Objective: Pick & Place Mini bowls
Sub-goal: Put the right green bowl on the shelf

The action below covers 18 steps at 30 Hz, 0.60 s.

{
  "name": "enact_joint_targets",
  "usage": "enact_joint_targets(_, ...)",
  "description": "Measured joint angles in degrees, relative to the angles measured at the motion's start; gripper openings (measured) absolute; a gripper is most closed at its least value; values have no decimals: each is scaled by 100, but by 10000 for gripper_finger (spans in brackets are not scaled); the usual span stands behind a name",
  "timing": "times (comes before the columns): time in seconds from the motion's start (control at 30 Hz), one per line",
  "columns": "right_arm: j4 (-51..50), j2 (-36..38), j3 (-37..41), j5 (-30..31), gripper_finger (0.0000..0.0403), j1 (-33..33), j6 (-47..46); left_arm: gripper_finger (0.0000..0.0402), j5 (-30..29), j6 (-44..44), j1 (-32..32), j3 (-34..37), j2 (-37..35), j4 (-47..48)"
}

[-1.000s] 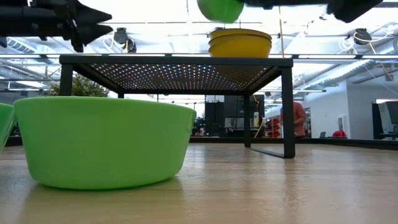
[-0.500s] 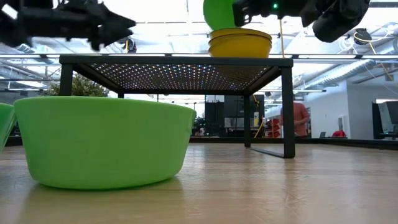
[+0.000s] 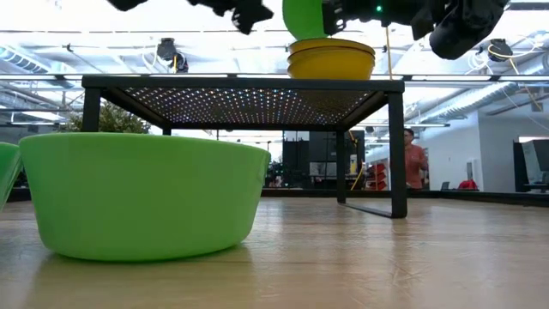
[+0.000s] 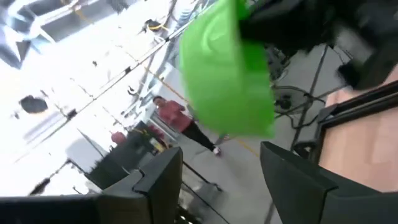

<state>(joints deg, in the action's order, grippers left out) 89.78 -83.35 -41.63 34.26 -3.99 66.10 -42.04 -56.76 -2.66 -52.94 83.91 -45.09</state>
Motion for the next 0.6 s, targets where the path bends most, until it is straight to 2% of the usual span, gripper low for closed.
enact_joint_targets(0.2,2,2,-2,8,0,-185,-401,218,85,-250,-71,-552,590,2)
enact_joint_targets(0.4,2,7,-2,-83,0,-135,-770,218,601,-81,55,-664,690,-293)
enact_joint_targets(0.6,-4,6,-4,-139,0,11,-841,218,202,179,186,-668,635,-899)
